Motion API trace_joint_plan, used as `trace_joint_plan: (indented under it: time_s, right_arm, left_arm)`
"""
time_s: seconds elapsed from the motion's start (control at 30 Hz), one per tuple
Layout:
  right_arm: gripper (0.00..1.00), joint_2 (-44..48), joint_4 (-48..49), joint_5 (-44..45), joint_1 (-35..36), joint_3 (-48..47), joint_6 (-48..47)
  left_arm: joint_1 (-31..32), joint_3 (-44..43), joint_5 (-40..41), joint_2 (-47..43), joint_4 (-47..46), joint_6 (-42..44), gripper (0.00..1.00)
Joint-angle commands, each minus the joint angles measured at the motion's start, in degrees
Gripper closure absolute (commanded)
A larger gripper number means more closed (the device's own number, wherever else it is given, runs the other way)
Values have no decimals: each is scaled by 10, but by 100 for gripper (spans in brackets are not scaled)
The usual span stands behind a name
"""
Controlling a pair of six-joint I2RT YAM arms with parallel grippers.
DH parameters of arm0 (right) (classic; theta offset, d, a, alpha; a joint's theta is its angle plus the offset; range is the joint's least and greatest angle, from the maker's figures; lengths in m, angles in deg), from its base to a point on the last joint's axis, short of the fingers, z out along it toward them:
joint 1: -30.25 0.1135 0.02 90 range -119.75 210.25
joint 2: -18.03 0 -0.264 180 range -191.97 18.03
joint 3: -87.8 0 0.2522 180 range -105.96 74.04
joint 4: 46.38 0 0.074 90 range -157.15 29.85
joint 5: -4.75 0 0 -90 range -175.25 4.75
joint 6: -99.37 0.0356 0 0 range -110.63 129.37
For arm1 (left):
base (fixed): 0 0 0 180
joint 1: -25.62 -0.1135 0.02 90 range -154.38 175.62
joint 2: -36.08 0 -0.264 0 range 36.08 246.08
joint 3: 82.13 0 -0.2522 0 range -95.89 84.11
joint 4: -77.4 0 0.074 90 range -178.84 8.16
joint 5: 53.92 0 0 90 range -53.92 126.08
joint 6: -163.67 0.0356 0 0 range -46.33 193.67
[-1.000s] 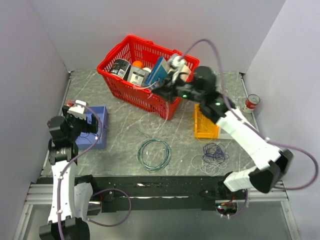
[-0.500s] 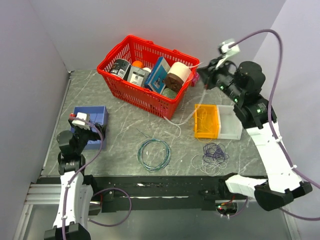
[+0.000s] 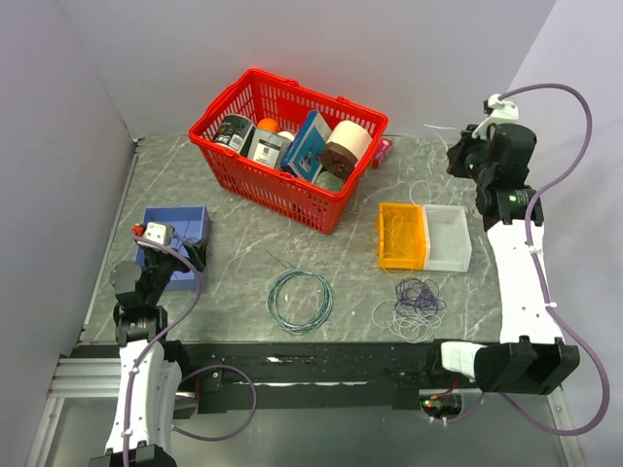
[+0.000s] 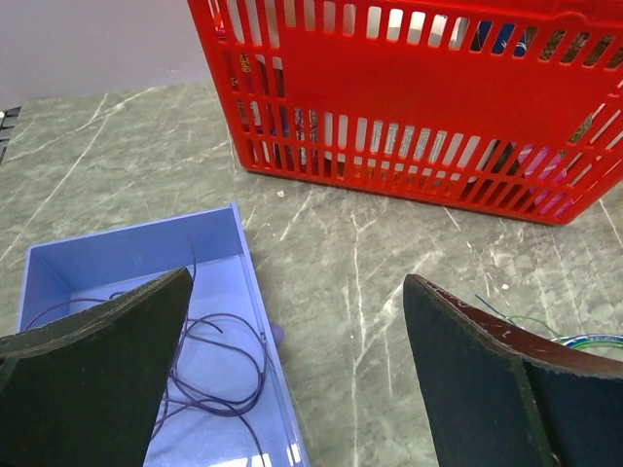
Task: Untangle the cables
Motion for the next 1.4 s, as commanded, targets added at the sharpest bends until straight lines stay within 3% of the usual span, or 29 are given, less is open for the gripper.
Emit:
trace_joint_plan:
  time_s: [0.0,0.23,0.47,0.8,1.13,1.37]
  right_arm:
    - [100,-10,38,-3,-33,5,14]
    - [100,-15,24,6,-61,-31,16]
    - [100,9,81,46,-92,79,41]
    - [100,14,77,69,-108,22,35]
    - [100,0,170,94,-123,177,32]
    - [100,-43,203,76,-138,213,24]
  left_arm:
    - [3,6,-5,-6,-29,-8,4]
    - [2,8,-4,-9,-29,-4,4]
    - [3,4,-1,-12,-17,-1,4]
    - [5,4,-1,-12,-17,0,4]
    - [4,0,3,-11,-8,1,4]
    - [5,0,1,-11,-7,0,4]
